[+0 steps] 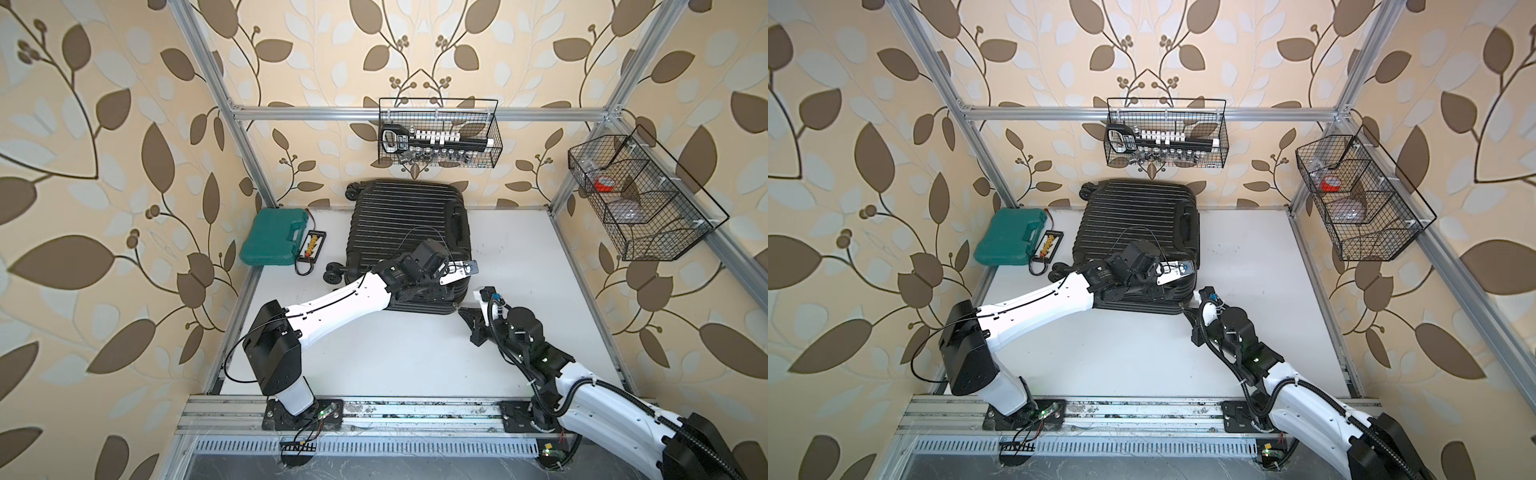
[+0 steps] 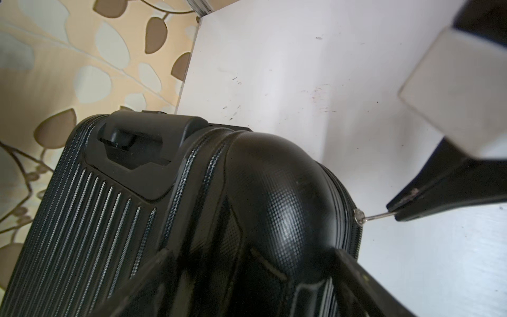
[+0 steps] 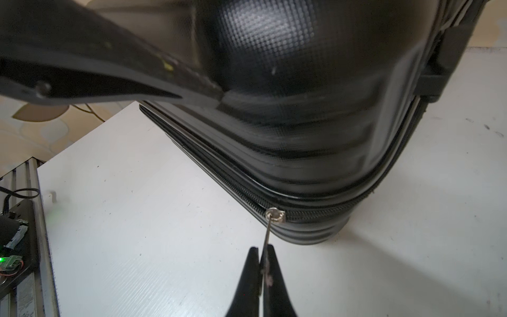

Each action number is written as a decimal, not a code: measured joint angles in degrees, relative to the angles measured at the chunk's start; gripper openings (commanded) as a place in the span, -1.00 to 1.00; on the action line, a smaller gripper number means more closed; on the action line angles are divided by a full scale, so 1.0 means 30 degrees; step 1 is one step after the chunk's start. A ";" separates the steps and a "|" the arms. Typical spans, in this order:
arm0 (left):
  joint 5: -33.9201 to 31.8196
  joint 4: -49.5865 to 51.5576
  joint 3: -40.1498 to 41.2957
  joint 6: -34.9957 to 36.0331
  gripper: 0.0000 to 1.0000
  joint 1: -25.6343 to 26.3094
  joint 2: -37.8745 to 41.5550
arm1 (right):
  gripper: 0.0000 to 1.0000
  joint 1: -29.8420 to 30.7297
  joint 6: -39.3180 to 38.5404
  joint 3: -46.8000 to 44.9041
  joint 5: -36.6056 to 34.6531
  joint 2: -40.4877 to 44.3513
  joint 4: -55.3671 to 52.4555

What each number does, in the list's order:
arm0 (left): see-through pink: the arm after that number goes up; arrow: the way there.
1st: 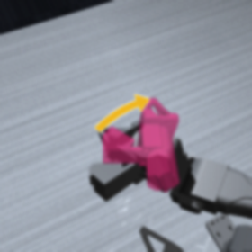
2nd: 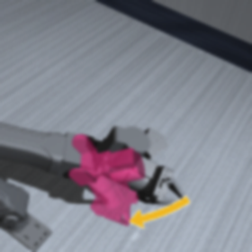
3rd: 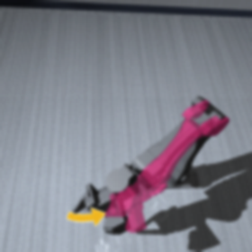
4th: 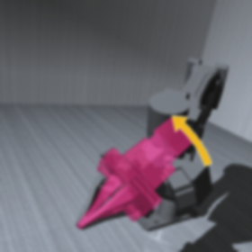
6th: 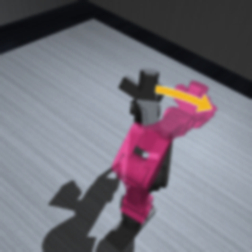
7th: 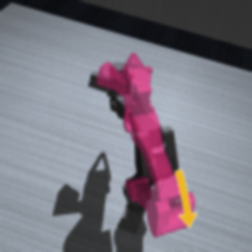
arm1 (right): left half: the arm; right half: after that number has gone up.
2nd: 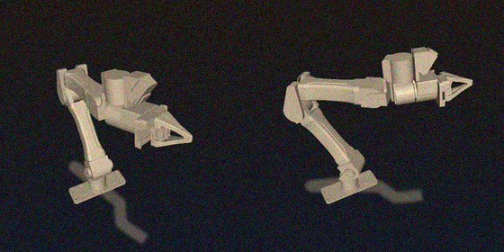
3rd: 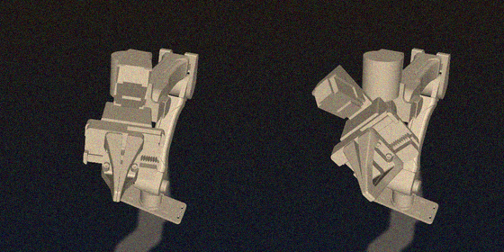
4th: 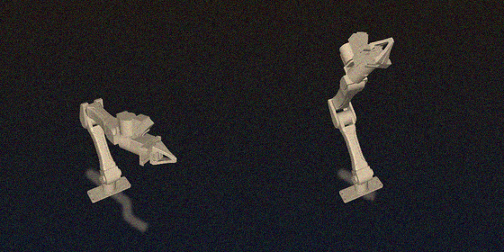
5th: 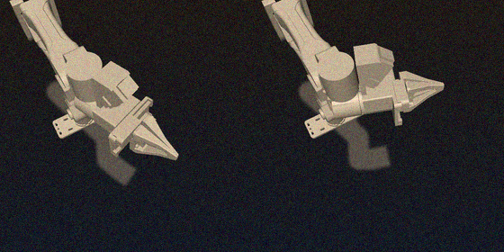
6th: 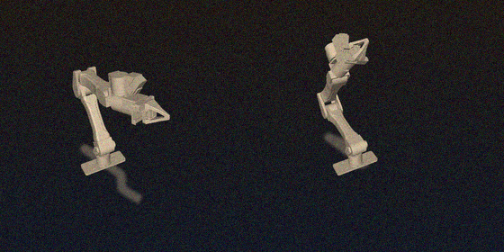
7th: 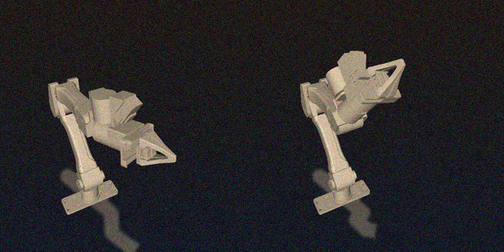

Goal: Close the suitcase zippers
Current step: Zip the zipper on the suitcase.

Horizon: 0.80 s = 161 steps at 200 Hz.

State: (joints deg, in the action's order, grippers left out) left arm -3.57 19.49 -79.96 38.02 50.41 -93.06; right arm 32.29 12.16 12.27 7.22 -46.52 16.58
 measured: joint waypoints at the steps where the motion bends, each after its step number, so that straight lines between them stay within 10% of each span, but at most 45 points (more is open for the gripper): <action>1: 0.0015 0.0000 0.0000 -0.0058 0.92 -0.0007 0.0000 | -1.00 0.0000 0.0000 0.0000 -0.0007 0.0007 -0.0007; 51: 0.0102 0.0015 -0.0612 -0.5719 0.98 -0.1537 0.3038 | -1.00 0.0321 0.0000 0.0000 -0.0044 0.0109 -0.0175; 119: 0.0940 0.3388 -0.1610 -1.4965 0.90 -1.1606 0.5741 | -1.00 0.0357 0.0000 0.0000 -0.0036 -0.0423 0.0022; 161: 0.2565 0.5610 -0.0423 -1.7427 0.76 -1.4848 0.4524 | -1.00 0.0364 -0.0007 0.0000 -0.0036 -0.0561 0.0131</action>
State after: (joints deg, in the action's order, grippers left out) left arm 4.12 36.32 -81.23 -14.26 5.87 -79.48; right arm 33.39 12.14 12.27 7.11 -48.21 16.97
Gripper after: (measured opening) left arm 0.896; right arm 0.050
